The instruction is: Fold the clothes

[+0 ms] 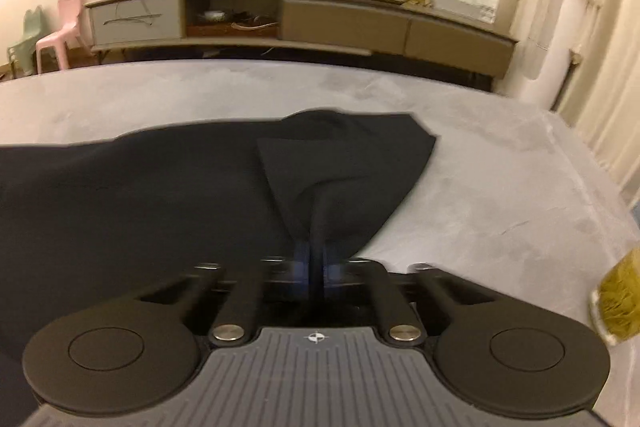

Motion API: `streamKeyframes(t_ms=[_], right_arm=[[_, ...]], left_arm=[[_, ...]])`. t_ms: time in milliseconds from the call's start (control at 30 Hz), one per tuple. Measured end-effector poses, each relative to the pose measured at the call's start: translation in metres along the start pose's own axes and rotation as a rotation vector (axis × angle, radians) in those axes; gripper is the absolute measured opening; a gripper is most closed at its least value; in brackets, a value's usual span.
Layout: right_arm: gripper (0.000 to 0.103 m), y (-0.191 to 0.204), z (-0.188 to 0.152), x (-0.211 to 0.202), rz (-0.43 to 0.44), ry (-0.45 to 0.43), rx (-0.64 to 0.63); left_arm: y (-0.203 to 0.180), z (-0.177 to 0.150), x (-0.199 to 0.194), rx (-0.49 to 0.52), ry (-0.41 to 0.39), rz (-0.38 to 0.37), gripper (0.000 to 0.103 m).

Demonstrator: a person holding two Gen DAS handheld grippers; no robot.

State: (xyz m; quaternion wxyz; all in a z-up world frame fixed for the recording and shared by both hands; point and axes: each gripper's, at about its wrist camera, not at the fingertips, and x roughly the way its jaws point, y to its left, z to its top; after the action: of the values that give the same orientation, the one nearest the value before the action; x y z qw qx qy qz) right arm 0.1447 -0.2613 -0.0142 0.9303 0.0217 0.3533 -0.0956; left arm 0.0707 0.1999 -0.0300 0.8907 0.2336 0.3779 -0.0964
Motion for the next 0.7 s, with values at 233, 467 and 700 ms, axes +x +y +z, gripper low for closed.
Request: streamKeyframes(t_ms=[233, 467, 700], right_arm=[[0.000, -0.045, -0.026, -0.117, 0.202, -0.155, 0.372], [0.007, -0.053, -0.138, -0.154, 0.137, 0.040, 0.529], [0.049, -0.076, -0.138, -0.161, 0.013, -0.016, 0.535]], left_arm=[[0.059, -0.005, -0.064, -0.188, -0.157, 0.026, 0.000], [0.065, -0.018, -0.062, -0.146, -0.072, 0.061, 0.000], [0.012, -0.008, -0.038, 0.050, -0.052, 0.032, 0.021]])
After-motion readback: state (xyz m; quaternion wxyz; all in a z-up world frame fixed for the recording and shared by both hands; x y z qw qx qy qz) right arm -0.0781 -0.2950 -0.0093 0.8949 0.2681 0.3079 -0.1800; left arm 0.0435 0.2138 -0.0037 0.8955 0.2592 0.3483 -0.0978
